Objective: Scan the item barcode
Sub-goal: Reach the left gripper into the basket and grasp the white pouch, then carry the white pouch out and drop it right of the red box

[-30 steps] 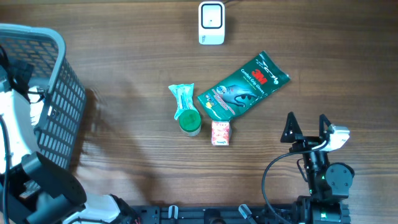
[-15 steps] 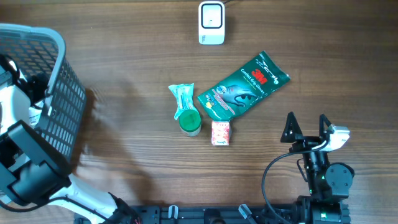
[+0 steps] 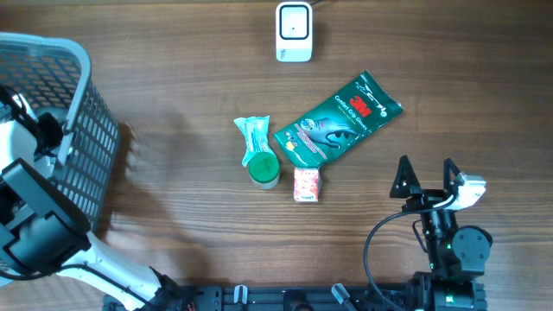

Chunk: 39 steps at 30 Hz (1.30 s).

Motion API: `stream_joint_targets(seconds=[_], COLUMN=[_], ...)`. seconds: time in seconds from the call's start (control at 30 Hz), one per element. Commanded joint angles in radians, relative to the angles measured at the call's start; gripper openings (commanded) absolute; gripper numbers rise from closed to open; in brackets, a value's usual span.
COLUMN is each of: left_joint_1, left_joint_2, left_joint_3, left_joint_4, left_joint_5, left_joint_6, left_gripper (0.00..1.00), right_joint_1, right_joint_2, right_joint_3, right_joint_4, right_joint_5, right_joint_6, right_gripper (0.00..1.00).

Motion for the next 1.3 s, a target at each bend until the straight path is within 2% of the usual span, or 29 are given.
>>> stream_joint_targets(seconds=[0.0, 0.17, 0.23, 0.37, 0.4, 0.43, 0.5, 0.53, 0.6, 0.67, 0.77, 0.87, 0.9, 1.03, 1.1, 1.17, 1.2, 1.23, 1.27], left_joint_1=[0.003, 0.003, 0.003, 0.002, 0.002, 0.002, -0.023, -0.095, -0.265, -0.572, -0.982, -1.299, -1.356, -1.483, -1.517, -1.543, -1.548, -1.547, -1.538], left_joint_2=[0.049, -0.137, -0.299, -0.589, -0.657, -0.745, -0.863, -0.923, -0.947, -0.909, -0.774, -0.536, -0.462, -0.154, -0.088, -0.077, -0.080, -0.081, -0.087], left_joint_3=[-0.027, -0.025, -0.025, -0.025, -0.025, -0.025, -0.025, -0.025, -0.025, -0.032, -0.052, -0.052, -0.052, -0.052, -0.052, -0.051, -0.051, -0.049, -0.042], left_joint_4=[-0.047, -0.052, -0.053, -0.083, -0.092, -0.105, -0.109, -0.110, -0.150, -0.243, -0.258, -0.225, -0.193, -0.009, 0.053, 0.069, 0.074, 0.076, 0.075], left_joint_5=[-0.005, -0.010, -0.010, 0.072, 0.132, 0.271, 0.565, 0.737, 0.805, 0.733, 0.494, 0.251, 0.241, 0.243, 0.242, 0.174, 0.139, 0.106, 0.076], left_joint_6=[0.009, 0.005, -0.009, -0.166, -0.216, -0.294, -0.371, -0.415, -0.422, -0.418, -0.418, -0.422, -0.447, -0.742, -0.794, -0.896, -0.927, -0.938, -0.937], left_gripper=[0.11, 0.17, 0.21, 0.21, 0.21, 0.21, 0.21, 0.21, 0.21, 0.21, 0.22, 0.25, 0.25, 0.22, 0.22, 0.37, 0.93, 1.00, 1.00], right_joint_1=[0.000, 0.000, 0.000, 0.000, 0.000, 0.000, 0.000, 0.000, 0.000, 0.000, 0.000, 0.000, 0.000, 0.000, 0.000, 0.000, 0.000, 0.000, 0.000], right_joint_2=[-0.005, -0.005, -0.005, -0.005, -0.005, -0.005, -0.005, -0.005, -0.005, -0.005, -0.005, -0.005, -0.005, -0.005, -0.005, -0.005, -0.005, -0.005, -0.005], right_joint_3=[-0.001, -0.001, -0.001, -0.001, -0.001, -0.001, -0.001, -0.001, -0.001, -0.001, -0.001, -0.001, -0.001, -0.001, -0.001, -0.001, -0.001, -0.001, -0.001], right_joint_4=[0.004, 0.004, 0.004, 0.004, 0.004, 0.004, 0.004, 0.004, 0.004, 0.004, 0.004, 0.004, 0.004, 0.004, 0.004, 0.004, 0.004, 0.004, 0.004], right_joint_5=[0.003, 0.003, 0.003, 0.003, 0.003, 0.003, 0.003, 0.003, 0.003, 0.003, 0.003, 0.003, 0.003, 0.003, 0.003, 0.003, 0.003, 0.003, 0.003], right_joint_6=[0.004, 0.004, 0.004, 0.004, 0.004, 0.004, 0.004, 0.004, 0.004, 0.004, 0.004, 0.004, 0.005, 0.004, 0.004, 0.004, 0.004, 0.004, 0.004], right_gripper=[1.00, 1.00, 1.00, 1.00, 1.00, 1.00, 1.00, 1.00, 1.00, 1.00, 1.00, 1.00, 1.00, 1.00, 1.00, 1.00, 1.00, 1.00, 1.00])
